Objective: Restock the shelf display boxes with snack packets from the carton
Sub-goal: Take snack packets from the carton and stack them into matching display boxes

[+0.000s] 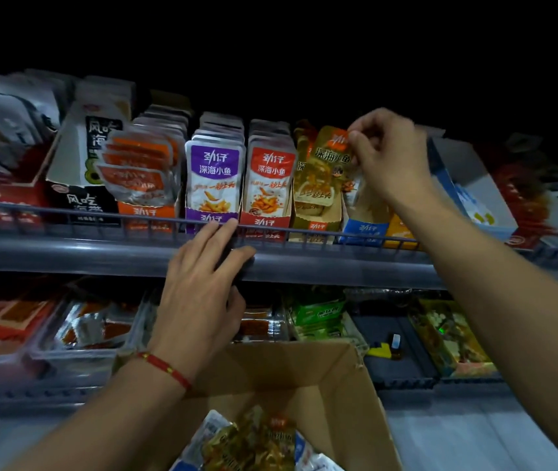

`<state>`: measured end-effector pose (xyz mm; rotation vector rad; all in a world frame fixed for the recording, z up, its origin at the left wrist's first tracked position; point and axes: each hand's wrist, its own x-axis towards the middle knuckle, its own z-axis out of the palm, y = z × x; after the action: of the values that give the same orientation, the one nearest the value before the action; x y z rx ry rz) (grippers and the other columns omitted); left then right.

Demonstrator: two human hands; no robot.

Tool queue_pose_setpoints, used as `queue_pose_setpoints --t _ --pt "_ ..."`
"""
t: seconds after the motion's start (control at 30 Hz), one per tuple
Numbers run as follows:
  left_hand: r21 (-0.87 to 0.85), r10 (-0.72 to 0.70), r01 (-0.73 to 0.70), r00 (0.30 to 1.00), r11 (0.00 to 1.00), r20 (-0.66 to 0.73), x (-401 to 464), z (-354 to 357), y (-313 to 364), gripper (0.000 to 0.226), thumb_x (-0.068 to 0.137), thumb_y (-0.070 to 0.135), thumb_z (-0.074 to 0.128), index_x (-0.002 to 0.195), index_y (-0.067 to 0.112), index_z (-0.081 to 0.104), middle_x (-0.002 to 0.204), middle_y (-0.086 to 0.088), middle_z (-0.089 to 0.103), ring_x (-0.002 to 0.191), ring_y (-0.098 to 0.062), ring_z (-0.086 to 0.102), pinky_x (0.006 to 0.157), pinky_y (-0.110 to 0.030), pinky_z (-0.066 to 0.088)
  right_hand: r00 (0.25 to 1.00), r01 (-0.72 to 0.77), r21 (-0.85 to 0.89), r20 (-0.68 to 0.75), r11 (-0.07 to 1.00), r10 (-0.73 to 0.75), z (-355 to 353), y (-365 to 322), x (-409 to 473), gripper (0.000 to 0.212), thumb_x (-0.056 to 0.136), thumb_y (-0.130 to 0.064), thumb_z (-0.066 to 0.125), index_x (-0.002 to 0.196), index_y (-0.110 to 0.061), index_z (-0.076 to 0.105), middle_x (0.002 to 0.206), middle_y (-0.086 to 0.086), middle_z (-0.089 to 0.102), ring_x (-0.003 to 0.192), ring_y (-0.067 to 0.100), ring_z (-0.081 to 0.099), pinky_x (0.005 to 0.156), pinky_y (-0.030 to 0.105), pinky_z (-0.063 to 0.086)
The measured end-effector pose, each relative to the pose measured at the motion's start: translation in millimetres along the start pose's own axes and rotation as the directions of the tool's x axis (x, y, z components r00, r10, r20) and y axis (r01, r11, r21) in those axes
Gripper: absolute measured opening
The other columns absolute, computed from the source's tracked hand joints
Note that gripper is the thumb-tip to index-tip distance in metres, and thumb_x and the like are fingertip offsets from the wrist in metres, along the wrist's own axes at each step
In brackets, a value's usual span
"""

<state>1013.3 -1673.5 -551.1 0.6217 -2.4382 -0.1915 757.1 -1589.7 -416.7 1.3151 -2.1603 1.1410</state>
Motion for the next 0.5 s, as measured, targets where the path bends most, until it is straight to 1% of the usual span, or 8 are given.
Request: queue_pose_setpoints --t 0.03,0.13,0.2,0.27,0.3,0.37,0.43,0.5 --pt "-0.007 -0.004 0.004 1.000 1.000 0.000 0.0 -0.6 -0.1 0.063 0.074 0.007 0.077 0.131 0.023 0.056 0.158 -0.008 0.038 0.149 -0.031 0.027 0.117 -0.059 0.027 1.000 -0.001 -0.026 0.018 1.000 0.002 4.9 0.1 -0.6 0.012 0.104 -0.025 0.054 0.113 -0.021 0.062 0.101 -0.008 0.063 0.087 0.003 0.062 0.076 0.016 0.052" --pt "-0.017 -0.015 0.014 1.000 1.000 -0.006 0.3 -2.5 0.6 0.062 0.074 0.008 0.078 0.131 0.023 0.057 0.157 -0.007 0.039 0.148 -0.031 0.028 0.117 -0.059 0.026 0.998 0.009 -0.120 0.059 0.993 -0.002 18.7 2.3 -2.7 0.013 0.104 -0.024 0.054 0.113 -0.020 0.062 0.099 -0.009 0.060 0.079 -0.005 0.055 0.064 0.003 0.040" --pt "-0.020 -0.022 0.022 1.000 1.000 -0.010 1.0 -3.5 1.1 0.062 0.074 0.009 0.078 0.131 0.023 0.057 0.157 -0.007 0.039 0.148 -0.031 0.028 0.117 -0.058 0.026 0.997 0.022 -0.171 0.079 0.985 -0.009 26.9 4.4 -4.6 0.012 0.104 -0.024 0.055 0.112 -0.020 0.062 0.100 -0.008 0.061 0.080 -0.003 0.055 0.063 0.003 0.038" --pt "-0.027 -0.026 0.026 1.000 0.999 -0.009 1.0 -4.0 1.2 0.063 0.074 0.009 0.078 0.131 0.024 0.056 0.157 -0.007 0.039 0.147 -0.031 0.029 0.116 -0.057 0.026 0.996 0.034 -0.185 0.084 0.982 -0.019 34.5 8.8 -5.3 0.010 0.103 -0.025 0.056 0.111 -0.021 0.061 0.104 -0.004 0.064 0.090 0.007 0.061 0.073 0.013 0.046" --pt "-0.030 -0.028 0.028 1.000 0.999 -0.008 0.6 -4.2 1.0 0.064 0.074 0.008 0.078 0.132 0.024 0.056 0.157 -0.006 0.039 0.147 -0.031 0.029 0.116 -0.057 0.026 0.997 0.036 -0.188 0.080 0.982 -0.021 37.5 11.5 -4.9 0.010 0.103 -0.026 0.056 0.112 -0.023 0.061 0.108 -0.003 0.065 0.096 0.011 0.062 0.079 0.023 0.053" --pt "-0.033 -0.031 0.031 1.000 0.999 -0.006 -0.1 -4.9 0.9 0.065 0.074 0.008 0.078 0.132 0.025 0.055 0.157 -0.006 0.038 0.148 -0.030 0.029 0.117 -0.054 0.025 0.998 0.031 -0.204 0.068 0.978 -0.017 40.7 14.0 -4.1 0.015 0.101 -0.026 0.059 0.116 -0.025 0.060 0.118 -0.001 0.063 0.107 0.017 0.062 0.089 0.040 0.056" --pt "-0.035 -0.036 0.036 0.999 0.999 -0.004 -0.4 -5.4 1.5 0.065 0.075 0.008 0.077 0.133 0.026 0.055 0.158 -0.006 0.038 0.148 -0.030 0.029 0.117 -0.054 0.025 0.998 0.024 -0.207 0.054 0.978 -0.013 41.7 13.7 -3.6 0.024 0.099 -0.025 0.061 0.124 -0.025 0.059 0.127 0.001 0.058 0.115 0.022 0.060 0.096 0.045 0.054" --pt "-0.034 -0.038 0.038 0.999 0.999 0.000 -0.6 -5.5 2.1 0.066 0.075 0.008 0.077 0.133 0.026 0.054 0.158 -0.006 0.038 0.148 -0.030 0.030 0.117 -0.055 0.026 0.999 0.026 -0.200 0.045 0.979 -0.017 41.4 13.2 -3.8 0.032 0.099 -0.023 0.062 0.131 -0.023 0.057 0.130 0.003 0.054 0.114 0.023 0.059 0.099 0.041 0.051"
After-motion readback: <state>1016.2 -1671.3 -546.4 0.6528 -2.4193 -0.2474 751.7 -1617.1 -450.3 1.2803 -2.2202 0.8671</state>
